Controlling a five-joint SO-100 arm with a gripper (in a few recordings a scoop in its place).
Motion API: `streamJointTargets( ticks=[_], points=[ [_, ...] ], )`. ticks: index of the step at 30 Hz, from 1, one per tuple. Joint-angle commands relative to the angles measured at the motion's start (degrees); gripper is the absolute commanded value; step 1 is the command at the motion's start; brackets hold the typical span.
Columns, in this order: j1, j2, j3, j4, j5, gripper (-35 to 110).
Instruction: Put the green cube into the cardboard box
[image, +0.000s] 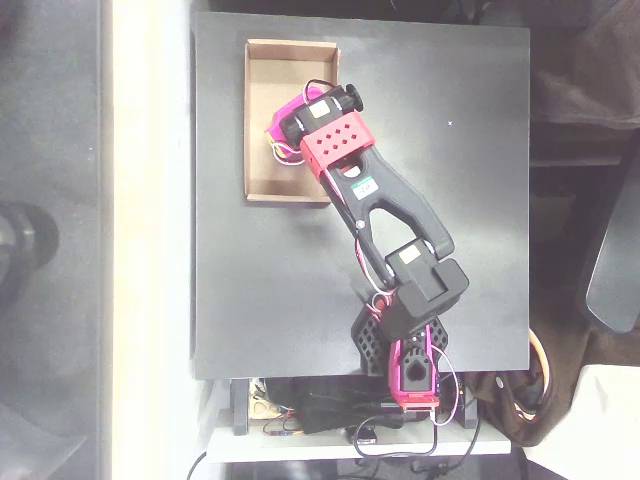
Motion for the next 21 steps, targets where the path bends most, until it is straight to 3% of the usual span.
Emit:
streamJointTargets(
  ticks=[1,21],
  points=[
    [-1.1,0.7,-1.1,0.4,0.5,29],
    [-1.1,5.9,-1.3,0.3,0.5,33]
  ],
)
